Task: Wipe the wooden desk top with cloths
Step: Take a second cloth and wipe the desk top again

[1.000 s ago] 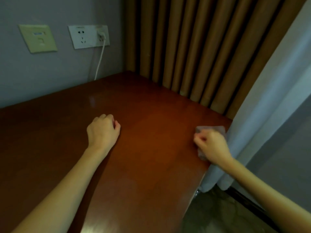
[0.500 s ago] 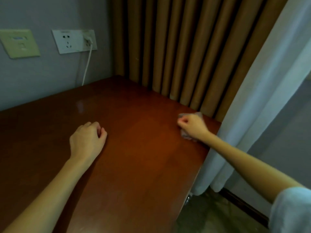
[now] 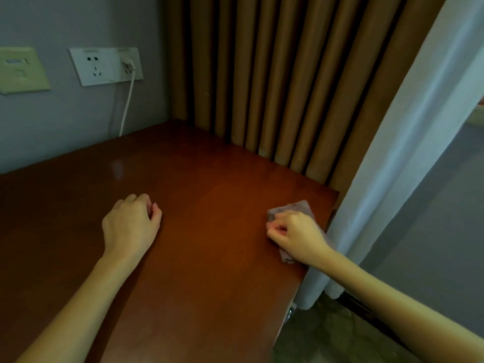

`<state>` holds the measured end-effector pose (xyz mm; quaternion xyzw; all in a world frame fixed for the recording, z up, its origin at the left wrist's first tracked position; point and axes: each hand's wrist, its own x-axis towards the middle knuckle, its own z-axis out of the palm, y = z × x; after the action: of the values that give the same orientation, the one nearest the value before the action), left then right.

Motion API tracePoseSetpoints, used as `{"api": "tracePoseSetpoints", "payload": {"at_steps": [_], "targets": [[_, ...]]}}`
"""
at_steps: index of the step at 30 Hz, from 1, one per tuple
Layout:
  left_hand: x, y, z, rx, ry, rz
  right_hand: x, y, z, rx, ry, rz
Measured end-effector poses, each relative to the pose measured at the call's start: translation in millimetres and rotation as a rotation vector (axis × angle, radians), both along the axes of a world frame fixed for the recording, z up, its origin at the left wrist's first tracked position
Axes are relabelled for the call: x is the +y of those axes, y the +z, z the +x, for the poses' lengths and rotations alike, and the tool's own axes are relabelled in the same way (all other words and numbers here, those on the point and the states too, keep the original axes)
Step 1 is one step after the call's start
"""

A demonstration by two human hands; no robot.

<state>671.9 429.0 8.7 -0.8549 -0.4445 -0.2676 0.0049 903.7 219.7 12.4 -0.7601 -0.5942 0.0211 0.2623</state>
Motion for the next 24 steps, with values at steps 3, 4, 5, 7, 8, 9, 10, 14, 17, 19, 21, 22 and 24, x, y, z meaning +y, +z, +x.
{"api": "tracePoseSetpoints", "payload": {"at_steps": [3, 4, 5, 7, 8, 9, 10, 14, 17, 19, 21, 22, 24], "targets": [[1, 0, 0, -0.005, 0.001, -0.007, 20, 2, 13, -0.030, 0.179, 0.008], [1, 0, 0, -0.004, 0.004, -0.010, 30, 2, 22, -0.047, 0.210, -0.001], [2, 0, 0, 0.000, 0.007, -0.011, 40, 3, 32, -0.049, 0.226, -0.016], [3, 1, 0, 0.003, 0.008, -0.014, 58, 3, 57, -0.032, 0.213, -0.031], [4, 1, -1, 0.003, 0.005, -0.017, 64, 3, 71, -0.030, 0.185, -0.023], [4, 2, -1, 0.001, 0.002, -0.020, 68, 3, 86, -0.037, 0.148, -0.005], [4, 2, -1, 0.000, -0.002, -0.021, 69, 3, 101, -0.042, 0.105, 0.015], [3, 2, -1, 0.004, 0.002, -0.013, 52, 5, 158, -0.117, -0.156, 0.077], [3, 2, -1, 0.007, -0.002, -0.011, 29, -1, 179, -0.184, -0.353, 0.069], [4, 1, 1, 0.013, -0.003, -0.008, 14, -8, 172, -0.167, -0.401, 0.102], [4, 1, 2, 0.020, 0.001, 0.002, -1, -12, 149, -0.171, -0.391, 0.170], [4, 0, 2, 0.020, 0.006, 0.003, -7, -12, 133, -0.182, -0.355, 0.201], [6, -1, 2, 0.017, 0.012, 0.000, -14, -10, 94, -0.185, -0.219, 0.193]]}}
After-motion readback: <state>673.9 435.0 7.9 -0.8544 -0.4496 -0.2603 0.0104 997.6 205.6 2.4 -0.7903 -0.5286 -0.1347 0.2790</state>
